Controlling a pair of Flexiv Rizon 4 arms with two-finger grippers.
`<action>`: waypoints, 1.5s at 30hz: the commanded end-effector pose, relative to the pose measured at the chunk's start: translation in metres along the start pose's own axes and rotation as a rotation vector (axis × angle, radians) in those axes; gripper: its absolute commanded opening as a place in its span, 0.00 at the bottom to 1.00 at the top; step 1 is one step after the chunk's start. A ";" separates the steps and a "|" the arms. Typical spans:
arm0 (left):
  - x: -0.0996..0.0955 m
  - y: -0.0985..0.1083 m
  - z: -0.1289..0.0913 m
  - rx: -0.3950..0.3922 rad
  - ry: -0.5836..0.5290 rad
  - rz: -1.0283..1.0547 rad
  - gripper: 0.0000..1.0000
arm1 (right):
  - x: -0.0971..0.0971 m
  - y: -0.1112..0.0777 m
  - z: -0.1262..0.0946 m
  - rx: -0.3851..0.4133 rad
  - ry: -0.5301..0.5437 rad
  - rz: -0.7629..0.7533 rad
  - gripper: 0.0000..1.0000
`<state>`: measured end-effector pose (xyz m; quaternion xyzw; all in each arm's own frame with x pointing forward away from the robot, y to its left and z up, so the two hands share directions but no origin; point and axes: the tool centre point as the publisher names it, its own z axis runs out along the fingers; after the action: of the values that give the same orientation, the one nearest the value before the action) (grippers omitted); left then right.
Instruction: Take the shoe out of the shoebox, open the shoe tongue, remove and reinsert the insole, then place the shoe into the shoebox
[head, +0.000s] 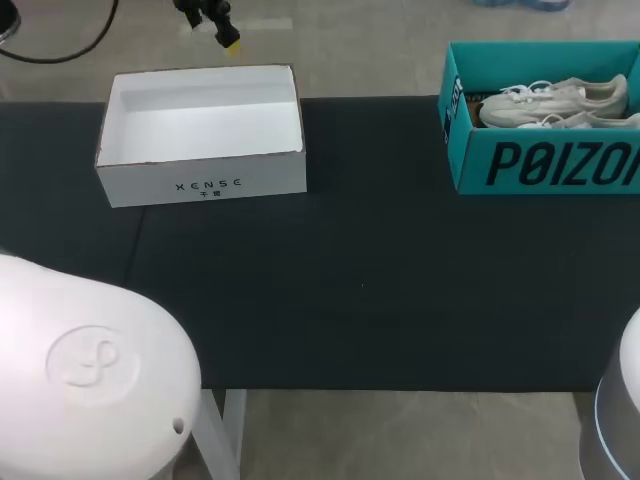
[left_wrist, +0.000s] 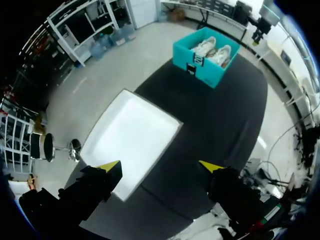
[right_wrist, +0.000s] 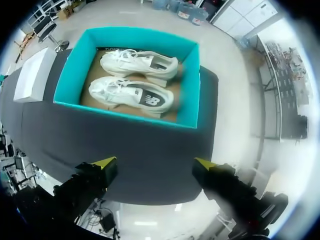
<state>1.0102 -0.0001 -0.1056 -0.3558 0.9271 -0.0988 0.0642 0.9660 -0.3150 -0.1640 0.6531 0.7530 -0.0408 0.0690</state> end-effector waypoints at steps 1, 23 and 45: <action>0.006 0.001 0.004 -0.139 0.059 -0.229 1.00 | 0.009 -0.001 0.008 0.034 -0.001 0.061 1.00; 0.014 0.087 0.021 -0.288 -0.193 -0.854 1.00 | -0.011 0.015 0.031 0.100 0.029 0.405 1.00; 0.013 0.112 0.040 -0.259 -0.131 -0.909 1.00 | -0.014 0.020 0.037 0.157 0.009 0.516 1.00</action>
<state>0.9363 0.0670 -0.1708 -0.7359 0.6761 0.0221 0.0276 0.9886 -0.3316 -0.1986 0.8269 0.5567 -0.0762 0.0229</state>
